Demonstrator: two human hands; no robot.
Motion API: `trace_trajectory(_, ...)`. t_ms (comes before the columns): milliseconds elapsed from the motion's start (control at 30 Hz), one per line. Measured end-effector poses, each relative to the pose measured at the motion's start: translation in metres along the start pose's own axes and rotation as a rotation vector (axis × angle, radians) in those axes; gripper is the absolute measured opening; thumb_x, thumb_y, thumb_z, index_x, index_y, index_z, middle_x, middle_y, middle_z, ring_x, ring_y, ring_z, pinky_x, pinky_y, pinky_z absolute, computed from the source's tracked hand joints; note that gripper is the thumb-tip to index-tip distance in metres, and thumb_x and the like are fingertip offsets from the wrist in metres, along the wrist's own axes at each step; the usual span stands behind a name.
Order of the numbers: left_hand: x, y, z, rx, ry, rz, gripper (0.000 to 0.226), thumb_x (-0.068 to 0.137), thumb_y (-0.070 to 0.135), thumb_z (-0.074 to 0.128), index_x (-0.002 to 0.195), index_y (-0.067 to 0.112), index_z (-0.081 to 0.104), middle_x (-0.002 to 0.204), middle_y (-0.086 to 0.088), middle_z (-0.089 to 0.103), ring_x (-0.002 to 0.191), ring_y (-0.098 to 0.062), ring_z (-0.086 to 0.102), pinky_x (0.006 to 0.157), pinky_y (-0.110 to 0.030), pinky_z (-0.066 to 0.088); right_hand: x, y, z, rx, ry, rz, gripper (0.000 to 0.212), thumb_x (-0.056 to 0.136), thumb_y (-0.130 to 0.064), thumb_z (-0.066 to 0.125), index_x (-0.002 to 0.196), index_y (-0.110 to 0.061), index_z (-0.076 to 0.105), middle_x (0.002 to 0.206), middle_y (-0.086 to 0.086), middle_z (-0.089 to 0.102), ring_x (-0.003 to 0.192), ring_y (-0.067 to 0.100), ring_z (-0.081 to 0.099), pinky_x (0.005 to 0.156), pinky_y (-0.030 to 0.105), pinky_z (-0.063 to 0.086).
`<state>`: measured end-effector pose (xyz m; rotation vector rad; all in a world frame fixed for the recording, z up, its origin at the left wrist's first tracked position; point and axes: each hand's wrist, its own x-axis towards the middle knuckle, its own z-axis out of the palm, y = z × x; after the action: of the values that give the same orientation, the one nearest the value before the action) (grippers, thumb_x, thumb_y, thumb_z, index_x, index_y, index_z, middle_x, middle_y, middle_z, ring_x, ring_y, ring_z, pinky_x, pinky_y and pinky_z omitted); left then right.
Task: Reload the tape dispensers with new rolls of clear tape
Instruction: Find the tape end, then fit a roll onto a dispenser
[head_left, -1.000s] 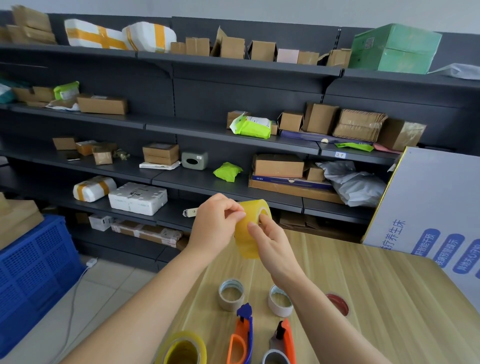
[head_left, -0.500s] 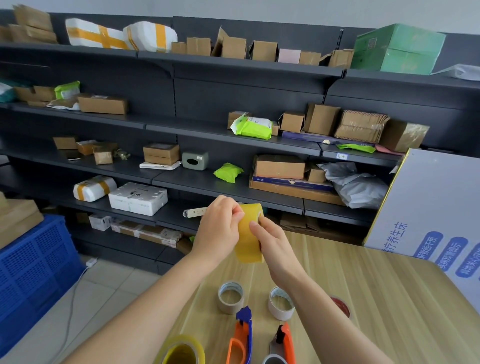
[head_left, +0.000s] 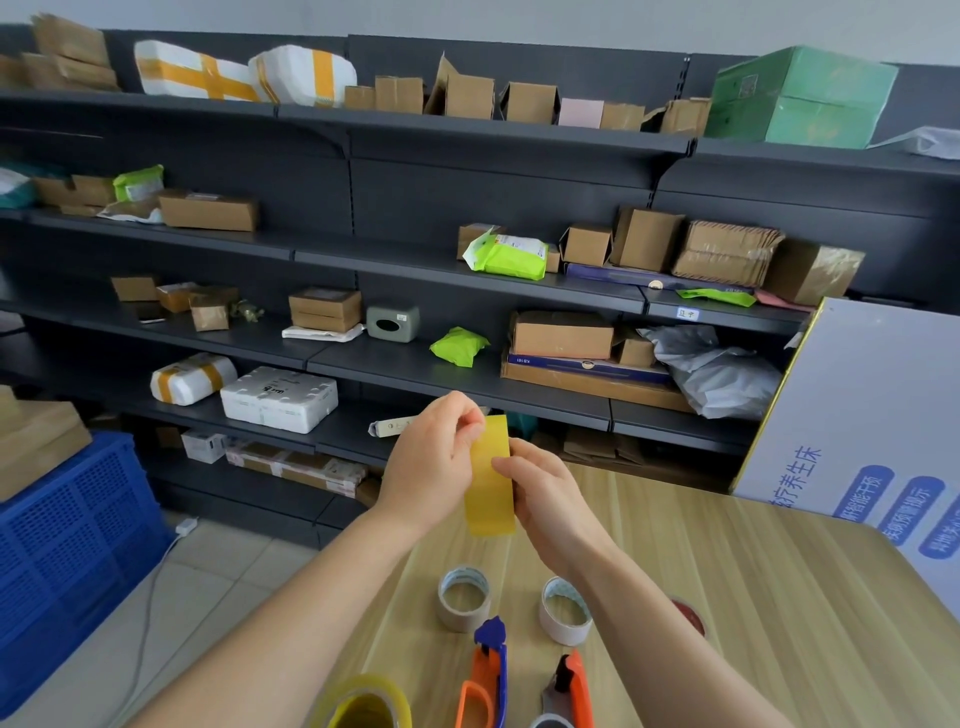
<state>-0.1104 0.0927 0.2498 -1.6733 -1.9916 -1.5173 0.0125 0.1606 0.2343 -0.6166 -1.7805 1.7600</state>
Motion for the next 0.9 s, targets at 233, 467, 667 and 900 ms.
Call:
trace_trajectory(233,0.000,0.002,-0.007,-0.216,-0.067,-0.118,0.015,0.096,0.010,0.050,0.098,0.022,0.059,0.089,0.010,0.062,0.083,-0.006,0.059,0.068,-0.023,0.052,0.002,-0.002,-0.003,0.018,0.015,0.025,0.025,0.101,-0.017,0.047,0.120,-0.014,0.063,0.108,0.009,0.072,0.100,0.024,0.067,0.091,0.041,0.053)
trace_trajectory(467,0.000,0.000,-0.010,-0.194,-0.085,-0.110,0.018,0.097,0.013,0.050,0.103,0.017,0.067,0.093,0.004,0.057,0.080,-0.008,0.054,0.065,-0.011,0.046,0.003,-0.003,-0.005,0.026,0.013,0.040,0.026,0.100,-0.017,0.044,0.119,-0.017,0.062,0.114,0.010,0.070,0.107,0.028,0.066,0.097,0.044,0.051)
trace_trajectory(667,-0.001,-0.001,-0.011,-0.068,-0.092,-0.035,0.015,0.085,0.016,0.070,0.099,0.015,0.073,0.085,0.003,0.056,0.071,-0.009,0.052,0.065,-0.022,0.048,0.002,-0.002,-0.005,0.038,0.007,0.027,0.030,0.094,-0.009,0.043,0.117,-0.009,0.062,0.101,0.015,0.068,0.091,0.023,0.064,0.084,0.040,0.052)
trace_trajectory(900,0.003,0.002,-0.011,0.088,-0.146,0.010,0.011,0.090,0.016,0.061,0.079,0.014,0.064,0.082,0.005,0.054,0.075,-0.006,0.051,0.065,-0.021,0.040,0.001,0.004,-0.005,0.014,-0.009,0.030,0.045,0.078,-0.021,0.053,0.122,-0.013,0.060,0.106,0.010,0.069,0.096,0.023,0.065,0.090,0.042,0.052)
